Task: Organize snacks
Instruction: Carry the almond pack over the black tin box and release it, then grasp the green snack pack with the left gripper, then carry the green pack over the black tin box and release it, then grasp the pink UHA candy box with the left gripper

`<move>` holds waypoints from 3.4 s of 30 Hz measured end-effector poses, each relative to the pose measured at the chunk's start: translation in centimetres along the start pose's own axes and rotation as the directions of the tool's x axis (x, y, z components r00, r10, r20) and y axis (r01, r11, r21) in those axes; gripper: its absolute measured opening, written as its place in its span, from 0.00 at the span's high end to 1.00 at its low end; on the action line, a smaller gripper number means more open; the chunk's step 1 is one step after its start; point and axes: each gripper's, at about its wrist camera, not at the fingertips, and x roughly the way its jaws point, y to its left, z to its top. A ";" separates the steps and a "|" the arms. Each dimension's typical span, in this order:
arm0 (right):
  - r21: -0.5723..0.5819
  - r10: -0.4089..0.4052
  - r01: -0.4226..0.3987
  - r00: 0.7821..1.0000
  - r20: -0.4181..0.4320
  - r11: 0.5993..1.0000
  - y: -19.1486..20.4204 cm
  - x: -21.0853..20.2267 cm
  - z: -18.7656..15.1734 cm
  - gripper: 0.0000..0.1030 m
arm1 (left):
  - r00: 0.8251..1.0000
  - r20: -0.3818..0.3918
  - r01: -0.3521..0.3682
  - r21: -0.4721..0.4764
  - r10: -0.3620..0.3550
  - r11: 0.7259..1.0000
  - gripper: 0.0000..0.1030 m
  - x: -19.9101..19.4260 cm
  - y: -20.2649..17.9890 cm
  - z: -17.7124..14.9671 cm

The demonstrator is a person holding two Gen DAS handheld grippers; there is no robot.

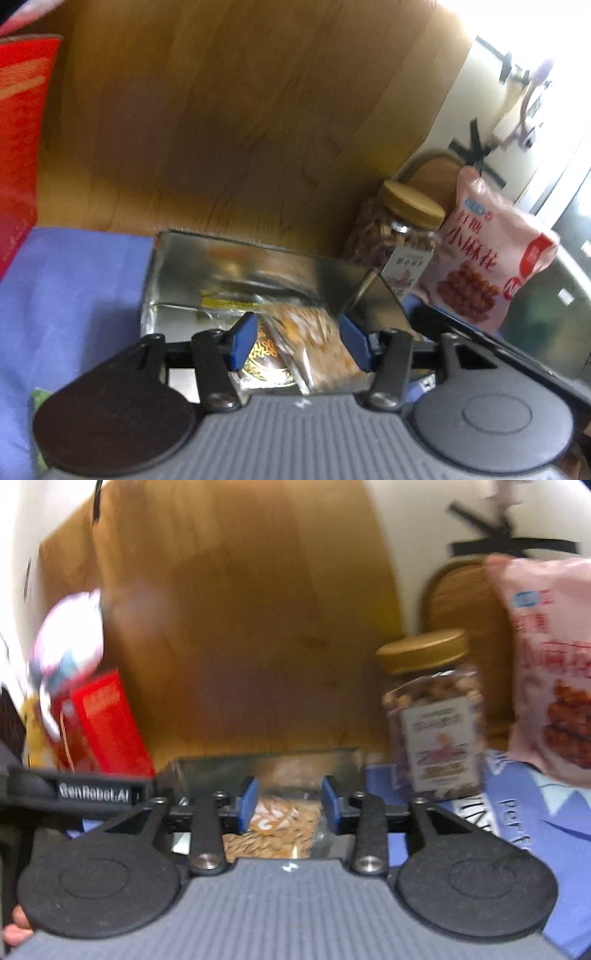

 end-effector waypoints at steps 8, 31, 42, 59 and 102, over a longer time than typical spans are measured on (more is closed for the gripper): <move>0.104 0.104 -0.099 0.994 -0.046 0.990 -1.1 -6.7 -3.4 0.57 | 0.997 0.048 0.066 -0.021 -0.065 0.998 0.51 -7.4 0.1 -3.4; -0.218 0.113 -0.175 0.956 -0.270 0.960 6.9 -12.3 -13.5 0.42 | 0.983 -0.179 0.056 0.028 -0.050 0.998 0.56 -8.3 -3.0 -15.6; -0.242 0.096 -0.123 0.988 -0.123 0.962 7.4 -12.7 -11.1 0.62 | 0.994 -0.074 0.082 0.038 -0.079 0.996 0.59 -10.3 -4.7 -11.5; -0.170 0.133 -0.148 0.986 -0.099 0.974 6.3 -0.1 -0.2 0.54 | 0.999 0.039 -0.029 0.011 0.029 1.000 0.46 -1.9 -1.3 0.6; 0.047 0.179 -0.172 0.949 -0.259 0.984 3.4 1.4 -6.5 0.49 | 0.994 -0.074 -0.090 -0.097 0.083 0.991 0.36 -3.0 6.1 -5.8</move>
